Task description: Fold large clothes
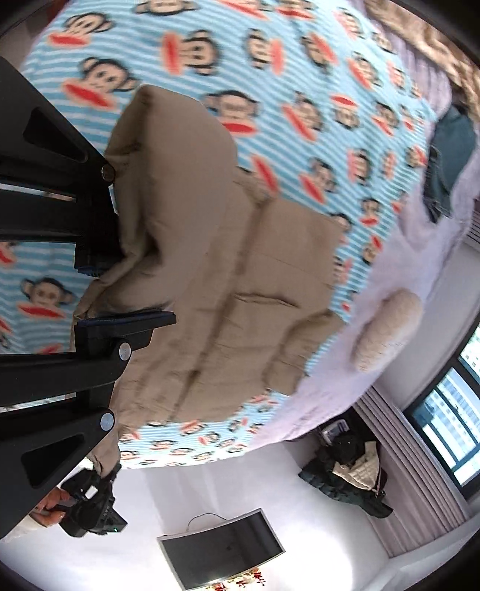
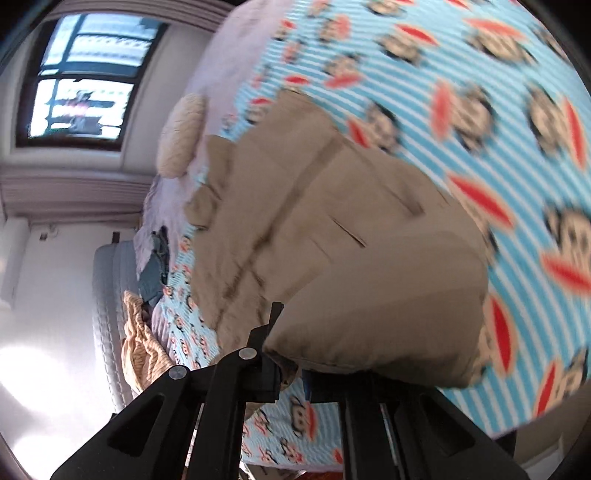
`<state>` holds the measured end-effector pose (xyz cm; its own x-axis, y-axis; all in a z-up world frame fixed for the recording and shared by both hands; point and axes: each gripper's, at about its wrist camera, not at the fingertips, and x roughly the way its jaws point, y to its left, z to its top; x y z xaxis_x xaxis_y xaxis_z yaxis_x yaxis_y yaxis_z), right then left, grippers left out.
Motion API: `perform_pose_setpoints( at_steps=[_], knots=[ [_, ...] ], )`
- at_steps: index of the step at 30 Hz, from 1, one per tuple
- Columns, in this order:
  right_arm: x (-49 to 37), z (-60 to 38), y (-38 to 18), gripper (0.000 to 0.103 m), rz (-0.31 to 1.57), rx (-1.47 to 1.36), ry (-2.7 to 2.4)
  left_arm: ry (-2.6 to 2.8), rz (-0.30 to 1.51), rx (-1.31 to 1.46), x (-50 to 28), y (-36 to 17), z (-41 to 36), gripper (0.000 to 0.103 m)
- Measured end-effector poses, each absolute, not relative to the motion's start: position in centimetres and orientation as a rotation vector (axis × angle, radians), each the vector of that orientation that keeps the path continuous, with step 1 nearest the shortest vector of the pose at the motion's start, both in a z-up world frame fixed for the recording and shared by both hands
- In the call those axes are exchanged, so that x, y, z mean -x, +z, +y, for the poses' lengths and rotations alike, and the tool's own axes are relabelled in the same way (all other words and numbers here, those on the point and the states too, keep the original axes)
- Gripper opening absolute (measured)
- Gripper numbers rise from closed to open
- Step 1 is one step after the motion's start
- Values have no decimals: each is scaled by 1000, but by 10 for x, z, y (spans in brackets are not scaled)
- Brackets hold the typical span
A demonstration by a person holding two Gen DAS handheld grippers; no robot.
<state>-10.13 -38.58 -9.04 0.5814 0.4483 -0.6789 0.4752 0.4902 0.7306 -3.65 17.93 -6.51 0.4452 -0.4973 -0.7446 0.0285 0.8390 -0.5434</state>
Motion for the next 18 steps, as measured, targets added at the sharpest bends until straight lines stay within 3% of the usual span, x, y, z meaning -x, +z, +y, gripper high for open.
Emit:
perform_pose_setpoints(
  at_steps=[9, 18],
  knots=[
    [-35, -406, -50, 9, 1000, -953, 126, -224, 976, 404, -57, -21, 142, 17],
    [-141, -410, -91, 9, 1054, -871, 122, -123, 1022, 297, -143, -61, 122, 17]
  ],
)
